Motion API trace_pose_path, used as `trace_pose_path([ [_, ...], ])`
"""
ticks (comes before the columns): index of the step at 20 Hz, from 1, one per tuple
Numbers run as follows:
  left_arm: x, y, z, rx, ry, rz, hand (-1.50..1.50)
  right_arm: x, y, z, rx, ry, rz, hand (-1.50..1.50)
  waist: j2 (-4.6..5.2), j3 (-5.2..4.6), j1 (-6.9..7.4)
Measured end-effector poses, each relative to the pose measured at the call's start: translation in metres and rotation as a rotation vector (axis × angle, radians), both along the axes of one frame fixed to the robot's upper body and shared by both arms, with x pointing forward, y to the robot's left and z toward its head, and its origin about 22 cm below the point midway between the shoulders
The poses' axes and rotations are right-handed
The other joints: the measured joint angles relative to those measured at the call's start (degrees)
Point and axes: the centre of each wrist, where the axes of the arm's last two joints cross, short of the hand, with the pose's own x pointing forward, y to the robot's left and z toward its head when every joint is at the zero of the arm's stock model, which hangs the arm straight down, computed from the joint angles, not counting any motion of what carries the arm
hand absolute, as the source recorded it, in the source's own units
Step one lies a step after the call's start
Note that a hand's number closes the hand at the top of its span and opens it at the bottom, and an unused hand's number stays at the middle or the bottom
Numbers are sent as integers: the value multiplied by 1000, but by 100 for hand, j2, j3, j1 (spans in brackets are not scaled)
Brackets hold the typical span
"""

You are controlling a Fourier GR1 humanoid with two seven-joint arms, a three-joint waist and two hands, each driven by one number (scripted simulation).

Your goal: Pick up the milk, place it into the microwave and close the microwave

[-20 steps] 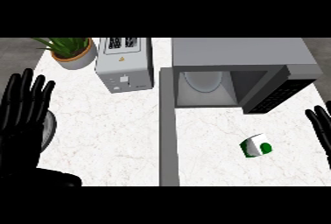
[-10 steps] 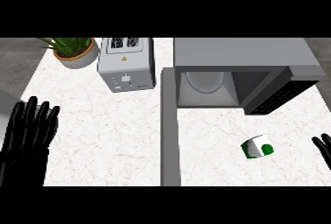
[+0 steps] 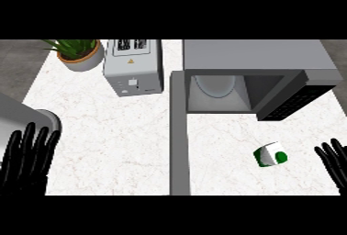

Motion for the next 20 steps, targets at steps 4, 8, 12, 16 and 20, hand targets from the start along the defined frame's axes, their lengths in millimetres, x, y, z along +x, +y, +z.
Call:
trace_pose_path([
  [4,-10,1,-2,1,0,1,-150,6,4,-23,9,27,-1,-150,0,0,8],
  [8,-17,2,-9,0,-7,4,-150,14,2,-48,7,32,-46,-150,2,1,15],
  [12,-28,1,-13,2,-10,13,-150,26,3,-74,4,45,-111,-150,3,1,30],
  [16,-33,5,-18,5,-7,8,-150,34,-6,-94,-17,64,-165,-150,6,2,32],
  [20,-36,11,-16,3,-4,9,-150,40,-11,-121,-37,74,-198,-150,8,3,35],
])
